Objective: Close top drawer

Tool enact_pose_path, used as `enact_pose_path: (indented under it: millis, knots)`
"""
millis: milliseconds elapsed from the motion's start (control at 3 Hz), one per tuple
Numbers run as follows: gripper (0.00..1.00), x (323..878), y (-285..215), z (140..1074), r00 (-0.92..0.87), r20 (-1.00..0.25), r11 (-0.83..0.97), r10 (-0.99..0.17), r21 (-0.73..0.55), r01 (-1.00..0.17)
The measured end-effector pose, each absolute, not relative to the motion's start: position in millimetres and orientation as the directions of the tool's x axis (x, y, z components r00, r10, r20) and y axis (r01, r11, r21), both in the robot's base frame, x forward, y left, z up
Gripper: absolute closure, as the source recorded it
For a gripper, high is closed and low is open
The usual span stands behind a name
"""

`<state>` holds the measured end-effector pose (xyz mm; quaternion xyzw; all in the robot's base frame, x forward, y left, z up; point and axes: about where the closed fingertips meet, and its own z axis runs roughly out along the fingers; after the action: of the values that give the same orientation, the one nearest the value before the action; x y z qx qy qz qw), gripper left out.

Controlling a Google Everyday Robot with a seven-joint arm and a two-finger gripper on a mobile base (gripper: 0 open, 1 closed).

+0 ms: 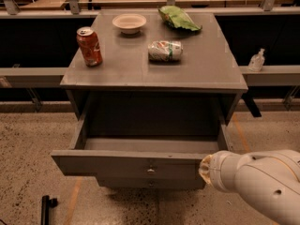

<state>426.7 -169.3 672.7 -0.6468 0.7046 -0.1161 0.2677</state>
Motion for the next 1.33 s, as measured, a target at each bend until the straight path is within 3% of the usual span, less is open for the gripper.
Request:
enact_pose_path:
  millis: [333,667,1333]
  knots:
    - [1.0,438,-171,674,-0.008,-0.213,0.125,-0.977,-0.545,-0.829]
    - [1.0,490,-191,663,-0.04,-0.233,0.167,-0.972,-0.556,-0.814]
    - [1.0,510,-184,657,0.0,-0.221,0.132,-0.975,-0.582,-0.803]
